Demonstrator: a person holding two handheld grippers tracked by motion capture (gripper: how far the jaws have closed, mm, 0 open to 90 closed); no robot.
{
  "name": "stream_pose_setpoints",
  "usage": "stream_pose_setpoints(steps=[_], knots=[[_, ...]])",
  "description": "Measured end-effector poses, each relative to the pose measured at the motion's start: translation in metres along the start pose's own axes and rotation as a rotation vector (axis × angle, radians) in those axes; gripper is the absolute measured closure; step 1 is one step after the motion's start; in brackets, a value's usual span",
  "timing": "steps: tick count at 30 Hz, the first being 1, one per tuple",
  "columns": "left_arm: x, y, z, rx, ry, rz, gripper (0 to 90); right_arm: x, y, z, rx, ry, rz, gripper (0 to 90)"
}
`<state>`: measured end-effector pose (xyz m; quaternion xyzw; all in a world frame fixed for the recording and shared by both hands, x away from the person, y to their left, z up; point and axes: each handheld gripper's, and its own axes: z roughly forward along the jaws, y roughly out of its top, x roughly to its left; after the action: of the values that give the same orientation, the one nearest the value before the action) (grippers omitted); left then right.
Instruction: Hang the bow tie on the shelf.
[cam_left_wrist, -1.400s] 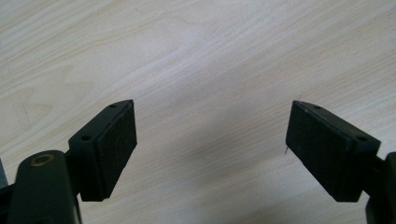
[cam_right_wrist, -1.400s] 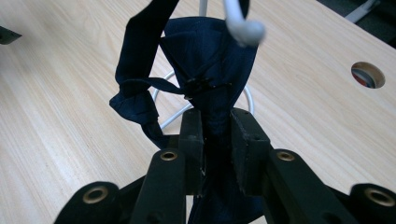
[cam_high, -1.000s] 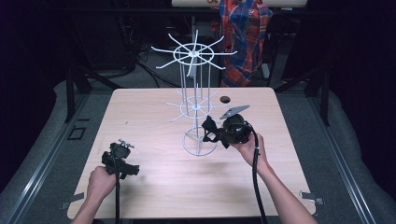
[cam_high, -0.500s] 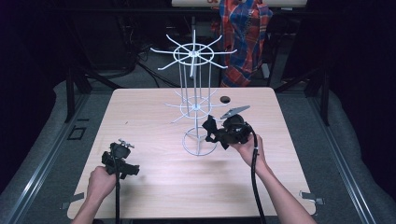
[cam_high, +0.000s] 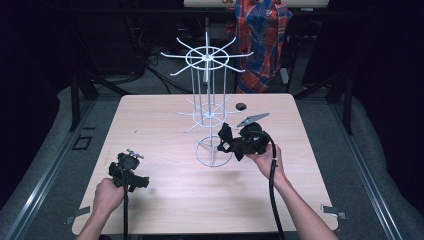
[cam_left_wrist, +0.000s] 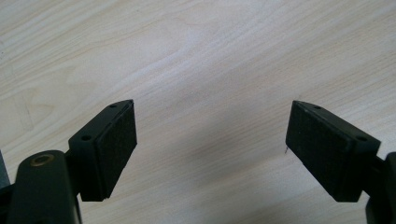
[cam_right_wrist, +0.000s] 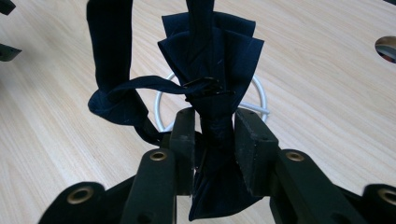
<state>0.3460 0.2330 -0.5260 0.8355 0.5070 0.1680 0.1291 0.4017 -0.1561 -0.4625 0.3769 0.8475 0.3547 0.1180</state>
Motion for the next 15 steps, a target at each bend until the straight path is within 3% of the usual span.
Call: stream_pose_setpoints(steps=[15], knots=[[-0.0003, 0.0001, -0.0001, -0.002, -0.002, 0.000, 16.8, 0.0022, 0.0006, -0.0056, 0.004, 0.012, -0.015, 63.0]])
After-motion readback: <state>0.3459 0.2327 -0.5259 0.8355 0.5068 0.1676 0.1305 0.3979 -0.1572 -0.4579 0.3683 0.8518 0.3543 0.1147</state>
